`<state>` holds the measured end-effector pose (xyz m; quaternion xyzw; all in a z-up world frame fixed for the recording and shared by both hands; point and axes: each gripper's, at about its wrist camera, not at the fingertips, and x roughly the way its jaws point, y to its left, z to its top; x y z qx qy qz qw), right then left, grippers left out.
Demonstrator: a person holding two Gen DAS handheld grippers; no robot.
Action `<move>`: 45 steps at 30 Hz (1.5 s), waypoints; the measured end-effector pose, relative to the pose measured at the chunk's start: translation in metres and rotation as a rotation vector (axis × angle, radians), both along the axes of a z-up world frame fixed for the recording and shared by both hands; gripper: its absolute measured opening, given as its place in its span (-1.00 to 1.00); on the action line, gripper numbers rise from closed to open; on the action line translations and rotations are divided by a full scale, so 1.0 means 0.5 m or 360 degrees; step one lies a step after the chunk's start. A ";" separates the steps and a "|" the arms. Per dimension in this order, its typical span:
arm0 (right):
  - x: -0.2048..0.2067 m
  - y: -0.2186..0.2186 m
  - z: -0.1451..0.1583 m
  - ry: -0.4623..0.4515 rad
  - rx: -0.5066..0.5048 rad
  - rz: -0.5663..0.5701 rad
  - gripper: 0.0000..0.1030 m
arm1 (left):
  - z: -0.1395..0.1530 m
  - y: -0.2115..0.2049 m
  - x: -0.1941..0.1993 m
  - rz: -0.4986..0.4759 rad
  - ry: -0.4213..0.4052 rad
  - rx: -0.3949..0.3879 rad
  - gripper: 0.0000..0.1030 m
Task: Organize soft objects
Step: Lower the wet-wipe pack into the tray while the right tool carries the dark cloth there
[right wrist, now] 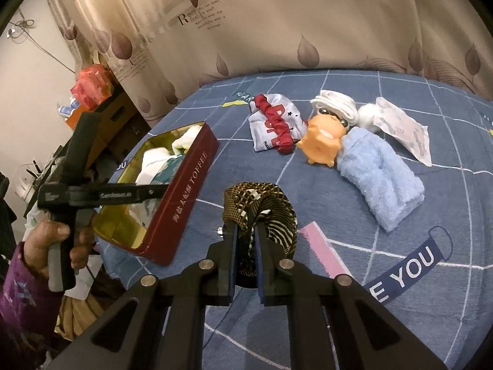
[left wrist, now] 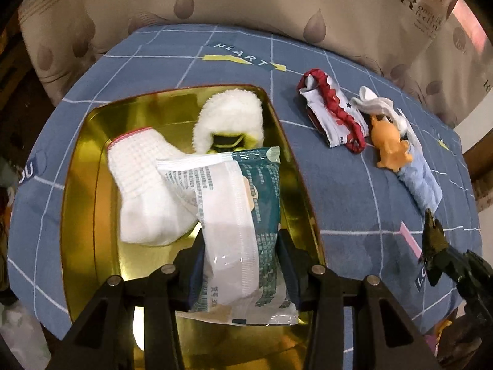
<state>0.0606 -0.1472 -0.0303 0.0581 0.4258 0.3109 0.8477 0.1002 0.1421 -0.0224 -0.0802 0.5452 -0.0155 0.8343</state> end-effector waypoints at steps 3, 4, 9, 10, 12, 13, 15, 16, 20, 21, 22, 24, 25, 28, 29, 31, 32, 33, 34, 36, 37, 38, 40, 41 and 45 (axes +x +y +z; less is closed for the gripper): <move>0.002 0.000 0.003 -0.0006 0.0004 0.0005 -0.80 | -0.005 0.002 0.022 0.0008 0.0006 -0.0028 -0.13; 0.000 0.000 0.004 -0.0010 0.0007 0.0005 -0.80 | -0.007 0.001 0.028 0.0002 0.0002 -0.0027 -0.10; -0.006 0.001 0.011 -0.0022 0.0018 0.0014 -0.79 | -0.014 0.000 0.041 -0.0040 -0.0037 -0.0041 0.00; -0.009 0.001 0.013 -0.0026 0.0017 0.0017 -0.79 | -0.016 0.004 0.039 -0.0029 -0.0020 -0.0050 0.03; -0.016 0.002 0.020 -0.0042 0.0019 0.0021 -0.79 | -0.018 0.013 0.037 0.0027 0.0030 -0.0069 0.03; -0.018 0.003 0.023 -0.0049 0.0016 0.0024 -0.78 | -0.016 0.016 0.033 0.0043 0.0041 -0.0075 0.03; -0.024 0.005 0.030 -0.0063 0.0012 0.0030 -0.78 | -0.001 0.023 0.014 0.0072 0.0010 -0.0074 0.03; -0.024 0.006 0.032 -0.0068 0.0012 0.0032 -0.78 | 0.011 0.024 0.004 0.0075 -0.0028 -0.0067 0.03; -0.030 0.021 0.049 -0.0092 0.0015 0.0062 -0.78 | 0.057 0.025 -0.030 0.0071 -0.0135 -0.0045 0.04; -0.030 0.025 0.053 -0.0100 0.0014 0.0071 -0.78 | 0.063 0.025 -0.035 0.0064 -0.0151 -0.0038 0.04; -0.031 0.032 0.059 -0.0110 0.0012 0.0084 -0.78 | 0.068 0.028 -0.041 0.0082 -0.0157 -0.0024 0.04; -0.032 0.045 0.069 -0.0122 0.0019 0.0109 -0.78 | 0.082 0.040 -0.066 0.0155 -0.0183 -0.0016 0.04; -0.032 0.057 0.076 -0.0126 0.0029 0.0131 -0.78 | 0.094 0.050 -0.091 0.0219 -0.0231 -0.0004 0.04; -0.024 0.104 0.090 -0.0118 0.0046 0.0227 -0.78 | 0.110 0.068 -0.161 0.0427 -0.0295 0.0138 0.04; -0.020 0.119 0.092 -0.0110 0.0056 0.0251 -0.78 | 0.110 0.071 -0.185 0.0472 -0.0312 0.0177 0.04; -0.007 0.172 0.098 -0.0060 0.0099 0.0350 -0.78 | 0.104 0.080 -0.227 0.0541 -0.0334 0.0227 0.04; -0.004 0.192 0.100 -0.0053 0.0100 0.0381 -0.78 | 0.098 0.085 -0.246 0.0584 -0.0334 0.0252 0.04; 0.004 0.229 0.104 -0.0051 0.0091 0.0429 -0.78 | 0.092 0.090 -0.259 0.0612 -0.0330 0.0265 0.04; 0.011 0.255 0.105 -0.0042 0.0088 0.0469 -0.78 | 0.084 0.094 -0.272 0.0636 -0.0330 0.0272 0.04; 0.035 0.313 0.102 -0.0023 0.0064 0.0519 -0.78 | 0.073 0.098 -0.286 0.0673 -0.0345 0.0283 0.04; 0.048 0.334 0.099 -0.0010 0.0050 0.0527 -0.78 | 0.064 0.101 -0.285 0.0680 -0.0332 0.0286 0.04; 0.063 0.354 0.095 0.0015 0.0038 0.0542 -0.78 | 0.059 0.102 -0.279 0.0670 -0.0310 0.0278 0.04; 0.103 0.400 0.084 0.0039 -0.0026 0.0539 -0.78 | 0.052 0.108 -0.280 0.0677 -0.0320 0.0283 0.04; 0.113 0.414 0.078 0.0042 -0.0055 0.0537 -0.78 | 0.050 0.107 -0.281 0.0673 -0.0330 0.0298 0.04; 0.172 0.477 0.051 0.0056 -0.0200 0.0525 -0.78 | 0.047 0.106 -0.278 0.0646 -0.0348 0.0300 0.04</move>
